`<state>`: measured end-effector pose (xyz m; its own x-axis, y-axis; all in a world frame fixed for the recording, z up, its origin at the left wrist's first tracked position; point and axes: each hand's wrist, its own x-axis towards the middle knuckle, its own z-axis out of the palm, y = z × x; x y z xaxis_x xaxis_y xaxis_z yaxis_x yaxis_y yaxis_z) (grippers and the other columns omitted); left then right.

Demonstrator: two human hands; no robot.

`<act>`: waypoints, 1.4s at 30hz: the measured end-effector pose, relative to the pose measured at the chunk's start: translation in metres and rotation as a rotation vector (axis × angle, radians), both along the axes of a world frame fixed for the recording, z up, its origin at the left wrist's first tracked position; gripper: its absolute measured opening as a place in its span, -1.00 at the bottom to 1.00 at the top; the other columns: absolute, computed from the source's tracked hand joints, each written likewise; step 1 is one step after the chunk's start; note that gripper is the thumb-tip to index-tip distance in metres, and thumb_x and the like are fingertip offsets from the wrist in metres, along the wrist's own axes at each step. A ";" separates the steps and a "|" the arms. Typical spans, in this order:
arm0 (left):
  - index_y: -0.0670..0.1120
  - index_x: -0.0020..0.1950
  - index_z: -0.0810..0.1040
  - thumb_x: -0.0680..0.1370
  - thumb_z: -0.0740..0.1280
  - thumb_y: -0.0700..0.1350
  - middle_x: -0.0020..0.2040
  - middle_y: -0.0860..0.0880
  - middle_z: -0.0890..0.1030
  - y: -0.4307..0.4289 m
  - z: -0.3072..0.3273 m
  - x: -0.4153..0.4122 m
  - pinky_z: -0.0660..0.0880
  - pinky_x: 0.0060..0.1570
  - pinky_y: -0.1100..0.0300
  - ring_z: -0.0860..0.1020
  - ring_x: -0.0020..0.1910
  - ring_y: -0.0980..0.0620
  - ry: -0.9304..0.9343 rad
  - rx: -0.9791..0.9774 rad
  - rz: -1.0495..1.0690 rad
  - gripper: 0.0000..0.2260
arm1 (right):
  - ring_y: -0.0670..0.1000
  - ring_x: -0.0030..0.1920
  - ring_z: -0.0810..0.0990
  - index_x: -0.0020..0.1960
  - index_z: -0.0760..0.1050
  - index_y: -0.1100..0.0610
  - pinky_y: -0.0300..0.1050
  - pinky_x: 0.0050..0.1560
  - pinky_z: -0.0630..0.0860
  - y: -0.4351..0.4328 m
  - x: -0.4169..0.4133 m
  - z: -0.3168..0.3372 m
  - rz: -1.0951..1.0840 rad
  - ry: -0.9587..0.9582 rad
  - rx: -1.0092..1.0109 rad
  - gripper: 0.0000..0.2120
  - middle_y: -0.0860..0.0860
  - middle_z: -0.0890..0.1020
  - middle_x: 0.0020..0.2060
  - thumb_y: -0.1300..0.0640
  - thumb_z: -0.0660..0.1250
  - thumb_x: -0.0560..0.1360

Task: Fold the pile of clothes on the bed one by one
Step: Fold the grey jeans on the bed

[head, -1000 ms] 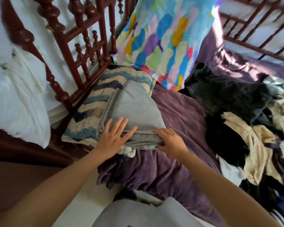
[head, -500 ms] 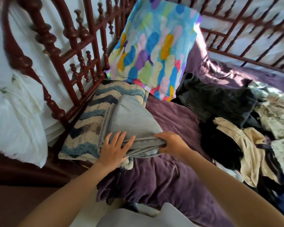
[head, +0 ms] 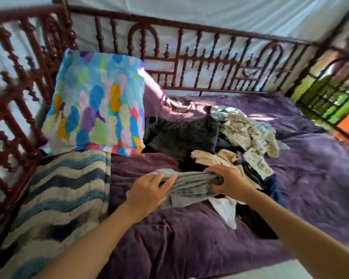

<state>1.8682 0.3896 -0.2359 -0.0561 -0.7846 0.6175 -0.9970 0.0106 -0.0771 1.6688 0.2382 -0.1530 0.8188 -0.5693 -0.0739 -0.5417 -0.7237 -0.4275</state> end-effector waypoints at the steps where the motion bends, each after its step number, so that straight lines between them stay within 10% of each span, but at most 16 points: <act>1: -0.03 0.24 0.39 0.32 0.20 -0.10 -0.20 -0.05 0.63 -0.015 0.006 -0.015 0.52 -0.40 0.18 0.60 -0.31 -0.02 -0.006 -0.010 -0.051 -0.53 | 0.00 0.05 0.52 0.22 0.51 0.11 -0.29 -0.01 0.36 -0.004 -0.023 0.007 -0.044 0.000 -0.011 -0.61 0.03 0.59 0.06 0.24 0.41 0.39; 12: -0.04 0.25 0.37 0.07 0.61 -0.07 -0.20 -0.12 0.61 -0.160 0.100 -0.266 0.53 -0.46 0.12 0.58 -0.36 -0.11 -0.132 -0.124 -0.537 -0.19 | -0.04 -0.07 0.52 0.16 0.57 0.21 -0.22 -0.03 0.40 -0.009 -0.322 0.080 -0.540 -0.172 -0.264 -0.59 0.13 0.64 -0.01 0.32 0.46 0.31; 21: -0.03 0.25 0.39 0.24 0.46 -0.05 -0.23 -0.05 0.61 -0.204 0.112 -0.479 0.47 -0.48 0.20 0.54 -0.40 -0.02 -0.080 -0.286 -0.903 -0.39 | -0.03 -0.09 0.54 0.14 0.55 0.15 -0.21 -0.03 0.51 0.029 -0.521 0.107 -0.785 -0.111 -0.281 -0.66 -0.06 0.55 -0.08 0.27 0.43 0.37; 25: -0.03 0.26 0.38 0.37 0.23 0.01 -0.24 -0.03 0.60 -0.221 0.111 -0.541 0.45 -0.50 0.22 0.53 -0.41 0.02 -0.099 -0.299 -1.014 -0.55 | -0.11 -0.15 0.54 0.13 0.55 0.11 -0.26 -0.06 0.54 0.039 -0.575 0.103 -0.911 -0.100 -0.250 -0.70 -0.19 0.52 -0.19 0.25 0.41 0.41; 31: -0.04 0.25 0.38 0.17 0.58 0.03 -0.25 -0.02 0.59 -0.262 0.108 -0.597 0.44 -0.50 0.23 0.52 -0.42 0.04 -0.142 -0.302 -1.093 -0.28 | -0.04 -0.07 0.55 0.14 0.54 0.09 -0.25 -0.03 0.52 0.014 -0.622 0.093 -0.988 -0.064 -0.228 -0.72 -0.12 0.52 -0.14 0.23 0.38 0.44; 42: -0.01 0.26 0.37 0.10 0.60 -0.01 -0.28 0.00 0.58 -0.436 0.106 -0.645 0.43 -0.53 0.25 0.52 -0.43 0.05 -0.094 -0.198 -1.045 -0.22 | -0.01 -0.07 0.58 0.17 0.53 0.13 -0.12 -0.01 0.58 -0.178 -0.679 0.094 -0.923 -0.071 -0.202 -0.67 -0.14 0.53 -0.13 0.26 0.39 0.42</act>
<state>1.2229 -0.0462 -0.1299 -0.6972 -0.2058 0.6867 -0.4905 0.8355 -0.2476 0.9898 0.0604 -0.0590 0.0377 -0.9908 0.1296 -0.9146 -0.0865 -0.3951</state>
